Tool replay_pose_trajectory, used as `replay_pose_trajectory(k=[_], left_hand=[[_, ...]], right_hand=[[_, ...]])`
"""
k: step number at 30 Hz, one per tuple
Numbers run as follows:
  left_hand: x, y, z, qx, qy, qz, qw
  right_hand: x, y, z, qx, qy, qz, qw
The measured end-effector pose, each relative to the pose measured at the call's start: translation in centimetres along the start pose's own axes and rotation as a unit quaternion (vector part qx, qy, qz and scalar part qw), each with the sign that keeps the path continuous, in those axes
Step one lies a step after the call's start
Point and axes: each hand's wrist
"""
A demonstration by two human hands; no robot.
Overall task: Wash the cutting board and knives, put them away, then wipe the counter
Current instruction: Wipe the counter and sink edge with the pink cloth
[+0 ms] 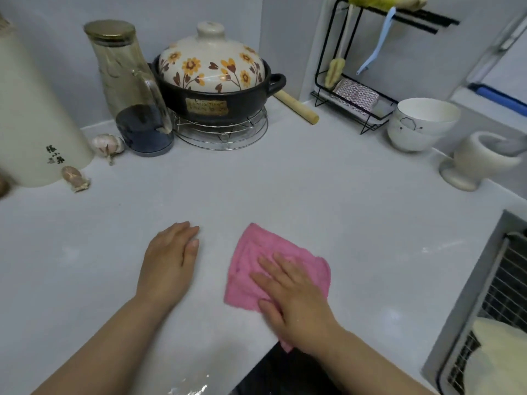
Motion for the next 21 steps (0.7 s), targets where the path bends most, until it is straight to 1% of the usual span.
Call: replay_pose_trajectory(k=[2, 3, 5, 7, 8, 9, 11, 13, 14, 15, 16, 17, 18, 19, 21], left_hand=[[0.1, 0.0, 0.0, 0.012, -0.028, 0.003, 1.000], [0.1, 0.1, -0.1, 0.019, -0.040, 0.005, 0.999], [0.3, 0.3, -0.7, 0.034, -0.048, 0.010, 0.998], [0.7, 0.8, -1.9, 0.054, -0.043, 0.023, 0.997], [1.1, 1.0, -2.9, 0.070, -0.039, 0.033, 0.996], [1.7, 1.3, -4.0, 0.090, -0.033, 0.047, 0.994], [3.4, 1.6, -6.5, 0.131, -0.018, 0.074, 0.988], [5.4, 1.9, -9.1, 0.172, -0.010, 0.099, 0.980], [6.3, 2.1, -10.5, 0.188, -0.006, 0.111, 0.976], [7.1, 2.3, -11.8, 0.199, -0.002, 0.122, 0.972], [7.9, 2.5, -13.1, 0.207, 0.002, 0.132, 0.969], [8.6, 2.6, -14.3, 0.213, 0.003, 0.140, 0.967], [9.2, 2.5, -15.4, 0.216, -0.001, 0.147, 0.965], [9.8, 2.4, -16.3, 0.217, -0.010, 0.152, 0.964], [10.9, 2.0, -17.7, 0.217, -0.029, 0.156, 0.963]], right_hand=[[-1.2, 2.8, -3.4, 0.020, 0.004, 0.006, 1.000], [-2.0, 4.2, -5.5, 0.063, -0.005, -0.006, 0.998], [-3.5, 6.9, -9.5, 0.197, -0.022, -0.062, 0.978], [-4.4, 8.7, -11.5, 0.321, -0.028, -0.078, 0.943], [-4.3, 8.9, -11.1, 0.354, -0.023, -0.083, 0.931], [-4.2, 8.7, -10.1, 0.366, -0.033, -0.090, 0.926], [-3.0, 8.2, -7.0, 0.351, -0.053, -0.066, 0.933], [-1.5, 8.5, -3.7, 0.277, 0.006, -0.049, 0.960], [-1.8, 8.7, -2.5, 0.264, -0.002, -0.027, 0.964], [-2.0, 9.2, -2.4, 0.247, 0.007, -0.026, 0.969], [-2.8, 9.6, -3.2, 0.245, -0.016, -0.011, 0.969], [-3.0, 10.2, -4.7, 0.234, -0.020, -0.043, 0.971], [-3.6, 11.1, -6.5, 0.271, -0.053, -0.027, 0.961], [-3.9, 11.9, -8.9, 0.303, -0.057, -0.049, 0.950], [-5.4, 12.7, -12.6, 0.383, -0.045, -0.054, 0.921]])
Point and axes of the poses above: each hand's wrist, its own y-axis away from the middle knuckle, its own x-axis out of the palm, z = x × y, and after that the axes turned 13 degrees about -x, right-handed
